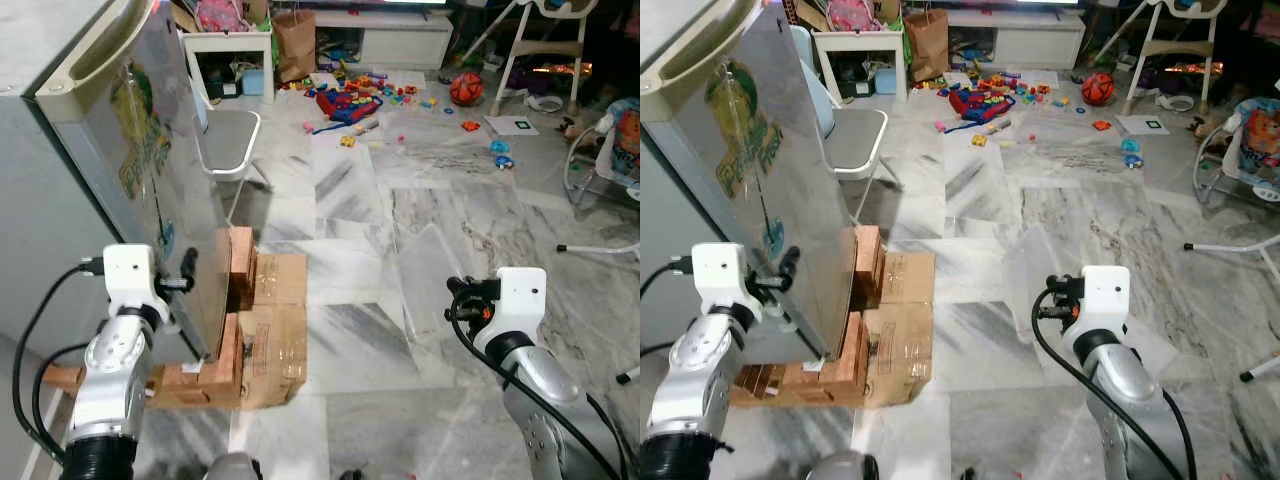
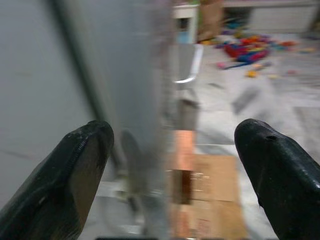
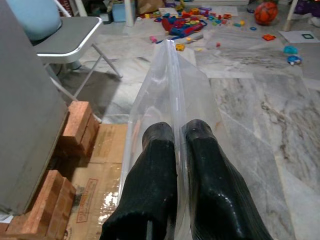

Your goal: Restocking fridge

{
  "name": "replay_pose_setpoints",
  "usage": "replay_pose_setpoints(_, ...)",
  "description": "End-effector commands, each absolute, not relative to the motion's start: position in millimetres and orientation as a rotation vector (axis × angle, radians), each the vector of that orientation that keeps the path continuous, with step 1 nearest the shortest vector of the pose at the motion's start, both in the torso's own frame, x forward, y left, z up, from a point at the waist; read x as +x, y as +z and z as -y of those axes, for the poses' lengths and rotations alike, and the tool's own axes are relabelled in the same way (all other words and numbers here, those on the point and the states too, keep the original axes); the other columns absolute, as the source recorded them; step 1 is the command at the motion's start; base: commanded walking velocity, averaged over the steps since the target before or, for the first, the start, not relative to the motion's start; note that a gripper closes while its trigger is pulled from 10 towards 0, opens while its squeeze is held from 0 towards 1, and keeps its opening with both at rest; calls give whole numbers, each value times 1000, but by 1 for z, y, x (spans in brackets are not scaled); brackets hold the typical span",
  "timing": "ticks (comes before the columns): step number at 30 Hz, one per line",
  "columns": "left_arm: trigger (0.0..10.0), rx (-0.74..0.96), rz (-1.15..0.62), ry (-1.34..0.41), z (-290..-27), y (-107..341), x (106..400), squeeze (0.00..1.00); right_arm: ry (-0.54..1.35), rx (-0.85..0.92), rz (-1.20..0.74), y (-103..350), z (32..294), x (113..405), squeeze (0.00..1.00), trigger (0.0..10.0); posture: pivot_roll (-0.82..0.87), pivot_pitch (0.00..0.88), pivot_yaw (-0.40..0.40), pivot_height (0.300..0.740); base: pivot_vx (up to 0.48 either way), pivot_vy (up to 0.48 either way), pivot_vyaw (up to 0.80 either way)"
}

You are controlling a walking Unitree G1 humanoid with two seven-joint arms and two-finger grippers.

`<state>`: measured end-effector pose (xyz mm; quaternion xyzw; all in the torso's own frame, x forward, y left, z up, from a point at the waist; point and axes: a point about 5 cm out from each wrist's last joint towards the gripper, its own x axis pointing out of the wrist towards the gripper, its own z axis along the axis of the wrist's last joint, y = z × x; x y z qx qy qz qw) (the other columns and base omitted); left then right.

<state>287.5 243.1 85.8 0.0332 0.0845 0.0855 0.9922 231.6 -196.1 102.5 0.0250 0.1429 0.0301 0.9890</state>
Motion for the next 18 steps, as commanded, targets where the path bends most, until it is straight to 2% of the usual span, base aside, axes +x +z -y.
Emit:
replay_pose_setpoints(1,10000,61,-161,229,-255,90,298,0,45,50,-286,104,198,233,0,10000,-69,20,-25,740,0,0,0)
replay_pose_setpoints(10,10000,23,-102,191,-242,110,337,0,24,45,-272,107,201,234,0,10000,-87,11,-21,740,0,0,0)
replay_pose_setpoints(14,10000,14,-62,79,-218,121,353,0,16,50,-264,108,200,236,0,10000,-94,3,-11,740,0,0,0)
replay_pose_setpoints(18,10000,0,-57,33,-209,122,355,0,14,51,-263,107,200,236,0,10000,-91,1,-8,740,0,0,0)
